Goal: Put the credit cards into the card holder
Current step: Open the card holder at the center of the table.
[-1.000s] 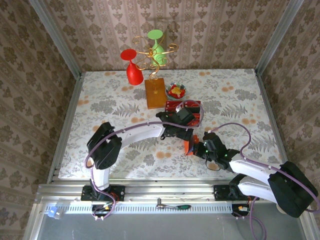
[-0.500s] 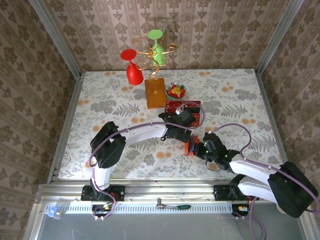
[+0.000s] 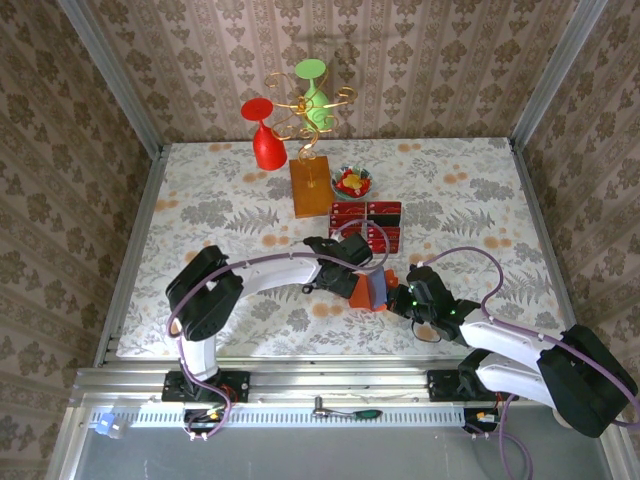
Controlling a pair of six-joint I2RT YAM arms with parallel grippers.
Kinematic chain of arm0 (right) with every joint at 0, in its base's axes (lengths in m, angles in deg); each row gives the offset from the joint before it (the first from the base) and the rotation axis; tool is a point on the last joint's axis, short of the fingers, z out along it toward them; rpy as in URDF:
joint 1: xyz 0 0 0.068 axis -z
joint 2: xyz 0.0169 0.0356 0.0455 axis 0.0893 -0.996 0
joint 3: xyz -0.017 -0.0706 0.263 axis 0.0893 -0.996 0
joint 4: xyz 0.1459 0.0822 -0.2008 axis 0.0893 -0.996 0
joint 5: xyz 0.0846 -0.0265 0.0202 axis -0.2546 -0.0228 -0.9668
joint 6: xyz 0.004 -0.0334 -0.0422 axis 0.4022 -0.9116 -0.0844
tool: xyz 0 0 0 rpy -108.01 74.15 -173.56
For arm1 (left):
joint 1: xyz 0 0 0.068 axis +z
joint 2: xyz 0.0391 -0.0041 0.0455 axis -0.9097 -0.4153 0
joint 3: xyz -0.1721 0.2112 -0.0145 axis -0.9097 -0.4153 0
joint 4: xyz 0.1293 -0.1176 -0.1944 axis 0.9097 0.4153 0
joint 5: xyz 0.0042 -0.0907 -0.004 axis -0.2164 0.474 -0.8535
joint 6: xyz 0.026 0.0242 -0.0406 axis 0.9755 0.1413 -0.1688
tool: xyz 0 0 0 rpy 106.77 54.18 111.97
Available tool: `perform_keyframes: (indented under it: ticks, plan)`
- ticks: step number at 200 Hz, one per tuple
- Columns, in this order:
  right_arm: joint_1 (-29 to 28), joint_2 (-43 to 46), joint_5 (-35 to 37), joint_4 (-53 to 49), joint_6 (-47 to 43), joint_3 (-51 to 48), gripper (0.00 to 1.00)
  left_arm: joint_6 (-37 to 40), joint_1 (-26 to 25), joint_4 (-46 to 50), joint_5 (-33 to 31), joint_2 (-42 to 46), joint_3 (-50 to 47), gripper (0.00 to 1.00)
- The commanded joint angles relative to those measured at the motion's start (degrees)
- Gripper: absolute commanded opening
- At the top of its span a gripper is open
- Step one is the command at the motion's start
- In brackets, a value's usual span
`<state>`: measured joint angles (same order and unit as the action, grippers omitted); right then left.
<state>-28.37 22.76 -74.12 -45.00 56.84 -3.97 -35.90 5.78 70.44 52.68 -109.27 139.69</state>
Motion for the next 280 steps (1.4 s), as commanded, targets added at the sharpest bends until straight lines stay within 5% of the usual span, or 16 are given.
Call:
perform_keyframes:
  ticks: [1,40,82,112,144,215,280]
  plan:
    - [0.3,0.8,1.1,-0.4,0.8,-0.9,0.0,0.7,0.0,-0.3,0.1,-1.5,0.2,0.97]
    - [0.4,1.7,1.1,-1.5,0.5,-0.9,0.0,1.5,0.1,0.6,-1.5,-3.1,1.4,0.97]
    - [3.9,8.3,0.2,-7.7,-0.5,-0.5,0.3,1.8,0.1,1.2,-2.0,-3.4,1.9,0.97]
    - [8.9,16.3,-1.4,-14.3,-1.8,0.1,0.33,1.8,0.1,1.3,-2.0,-3.6,2.3,0.97]
    - [11.0,18.9,-3.9,-17.2,-3.8,1.9,0.31,2.1,0.1,1.7,-1.8,-3.9,3.4,0.96]
    - [11.2,9.7,-4.9,-11.1,-6.4,2.7,0.3,2.5,0.1,2.2,-1.9,-4.3,4.9,0.96]
    - [11.2,3.2,-7.3,-5.2,-5.8,2.1,0.0,1.1,1.4,0.5,0.7,-1.0,5.4,0.97]
